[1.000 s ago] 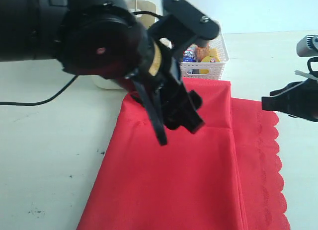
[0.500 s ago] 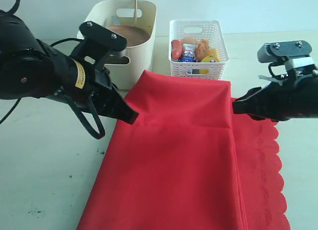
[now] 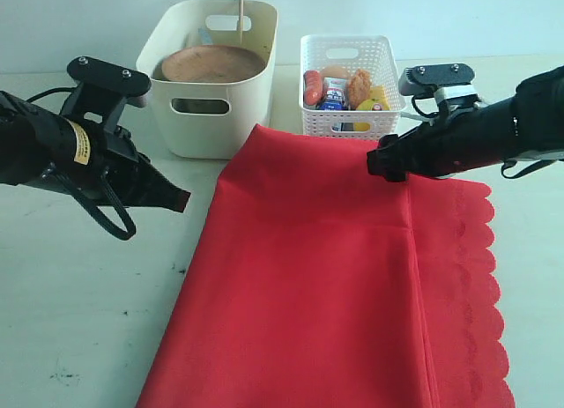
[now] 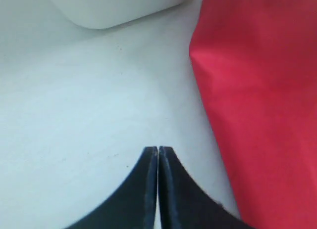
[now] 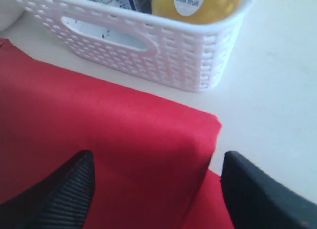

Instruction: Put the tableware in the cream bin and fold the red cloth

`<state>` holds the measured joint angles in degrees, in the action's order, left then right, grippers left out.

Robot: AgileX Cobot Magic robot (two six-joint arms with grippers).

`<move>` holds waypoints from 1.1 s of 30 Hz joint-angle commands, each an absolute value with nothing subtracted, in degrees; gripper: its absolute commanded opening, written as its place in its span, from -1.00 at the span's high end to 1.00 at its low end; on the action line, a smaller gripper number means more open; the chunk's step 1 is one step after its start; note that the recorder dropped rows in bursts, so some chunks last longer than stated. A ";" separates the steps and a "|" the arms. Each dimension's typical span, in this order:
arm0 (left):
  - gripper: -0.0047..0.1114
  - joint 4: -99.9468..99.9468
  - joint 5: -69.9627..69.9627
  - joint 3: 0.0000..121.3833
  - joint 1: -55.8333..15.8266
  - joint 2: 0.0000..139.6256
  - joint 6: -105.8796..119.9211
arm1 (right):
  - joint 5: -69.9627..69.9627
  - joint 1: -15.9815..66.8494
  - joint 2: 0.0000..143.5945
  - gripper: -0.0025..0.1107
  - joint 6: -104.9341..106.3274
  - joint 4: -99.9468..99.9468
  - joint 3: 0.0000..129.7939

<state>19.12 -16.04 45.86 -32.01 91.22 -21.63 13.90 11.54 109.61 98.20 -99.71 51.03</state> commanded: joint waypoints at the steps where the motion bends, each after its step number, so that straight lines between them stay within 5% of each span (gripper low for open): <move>1: 0.87 19.53 -14.65 45.56 -31.76 90.67 -21.82 | 14.85 11.62 112.09 -0.19 98.87 -99.95 53.27; 8: 0.87 19.79 -14.65 45.56 -31.76 90.67 -21.66 | 14.85 11.62 111.98 0.97 100.00 -99.95 53.27; 18: 0.87 20.00 -14.65 45.56 -31.76 90.67 -21.52 | 15.13 11.62 97.09 0.96 93.15 -96.03 46.55; 25: 0.87 20.00 -14.65 45.56 -31.76 90.67 -21.52 | 18.60 10.63 82.44 0.96 43.11 -44.77 42.75; 33: 0.87 19.97 -15.36 45.56 -31.76 90.67 -21.52 | 23.36 6.85 84.40 0.96 -12.94 4.64 42.63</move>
